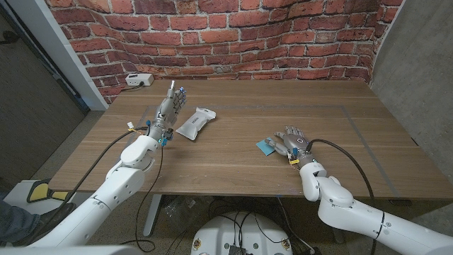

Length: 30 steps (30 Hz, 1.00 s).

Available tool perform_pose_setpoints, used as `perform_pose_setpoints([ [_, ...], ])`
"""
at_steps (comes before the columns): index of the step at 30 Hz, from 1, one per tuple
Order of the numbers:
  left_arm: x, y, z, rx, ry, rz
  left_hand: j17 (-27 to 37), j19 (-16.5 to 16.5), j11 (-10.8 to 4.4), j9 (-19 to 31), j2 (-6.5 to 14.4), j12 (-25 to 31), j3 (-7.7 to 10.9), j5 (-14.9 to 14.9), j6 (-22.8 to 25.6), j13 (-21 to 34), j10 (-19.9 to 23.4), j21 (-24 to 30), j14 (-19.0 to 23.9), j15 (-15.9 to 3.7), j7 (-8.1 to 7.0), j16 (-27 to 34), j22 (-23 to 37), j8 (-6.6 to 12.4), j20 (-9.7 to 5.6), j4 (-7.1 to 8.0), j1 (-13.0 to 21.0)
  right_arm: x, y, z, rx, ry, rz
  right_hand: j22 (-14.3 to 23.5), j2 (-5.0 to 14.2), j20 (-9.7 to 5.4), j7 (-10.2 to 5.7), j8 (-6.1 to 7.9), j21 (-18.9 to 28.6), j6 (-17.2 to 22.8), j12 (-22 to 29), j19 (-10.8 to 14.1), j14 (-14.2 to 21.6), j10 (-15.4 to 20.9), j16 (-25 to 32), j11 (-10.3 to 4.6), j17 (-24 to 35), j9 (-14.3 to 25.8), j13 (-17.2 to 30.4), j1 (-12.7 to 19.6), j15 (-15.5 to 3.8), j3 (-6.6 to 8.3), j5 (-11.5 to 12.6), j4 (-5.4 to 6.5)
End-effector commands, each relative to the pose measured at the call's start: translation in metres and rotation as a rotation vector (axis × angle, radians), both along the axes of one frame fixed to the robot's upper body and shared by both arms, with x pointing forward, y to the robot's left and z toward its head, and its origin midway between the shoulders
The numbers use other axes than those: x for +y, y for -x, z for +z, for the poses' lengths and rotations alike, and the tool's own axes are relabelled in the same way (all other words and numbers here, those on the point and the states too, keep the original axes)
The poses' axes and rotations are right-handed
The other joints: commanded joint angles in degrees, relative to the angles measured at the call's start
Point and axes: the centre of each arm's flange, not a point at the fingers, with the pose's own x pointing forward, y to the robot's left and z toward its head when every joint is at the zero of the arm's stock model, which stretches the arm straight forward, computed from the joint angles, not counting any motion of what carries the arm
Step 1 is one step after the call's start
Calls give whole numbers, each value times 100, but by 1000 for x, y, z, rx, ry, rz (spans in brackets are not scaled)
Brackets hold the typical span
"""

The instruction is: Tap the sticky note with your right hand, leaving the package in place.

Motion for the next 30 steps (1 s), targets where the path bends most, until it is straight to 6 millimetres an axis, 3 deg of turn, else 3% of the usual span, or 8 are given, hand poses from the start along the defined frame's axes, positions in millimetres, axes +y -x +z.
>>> perform_pose_setpoints([
  [1, 0, -1, 0, 2, 2, -7, 12, -29, -15, 34, -4, -17, -50, -28, 26, 18, 33, 1, -13, -10, 18, 0, 31, -11, 35, -5, 20, 4, 13, 15, -68, -70, 55, 16, -10, 67, -15, 20, 47, -44, 73, -750, -392, 92, 75, -11, 6, 21, 19, 48, 10, 29, 25, -36],
  [11, 7, 5, -1, -6, -1, -5, 12, -33, -7, 35, 4, -18, -53, -34, 27, 18, 39, 1, -9, -13, 7, 2, 32, -15, 29, -5, 27, 10, 25, 26, -156, -167, 131, 8, -22, 155, -18, 39, 168, -32, 111, -398, -228, 226, 91, -59, -6, 20, 13, 92, 5, 41, 34, -75],
  [30, 12, 11, 1, -13, -4, -8, 12, -34, 1, 35, 15, -22, -60, -45, 25, 18, 42, 4, -11, -9, 19, 0, 32, -22, 21, -6, 39, 20, 36, 35, -221, -161, 151, 3, -31, 104, 0, 63, 196, 24, 131, -286, -150, 308, 85, -57, -12, 19, 11, 117, -15, 46, 36, -99],
])
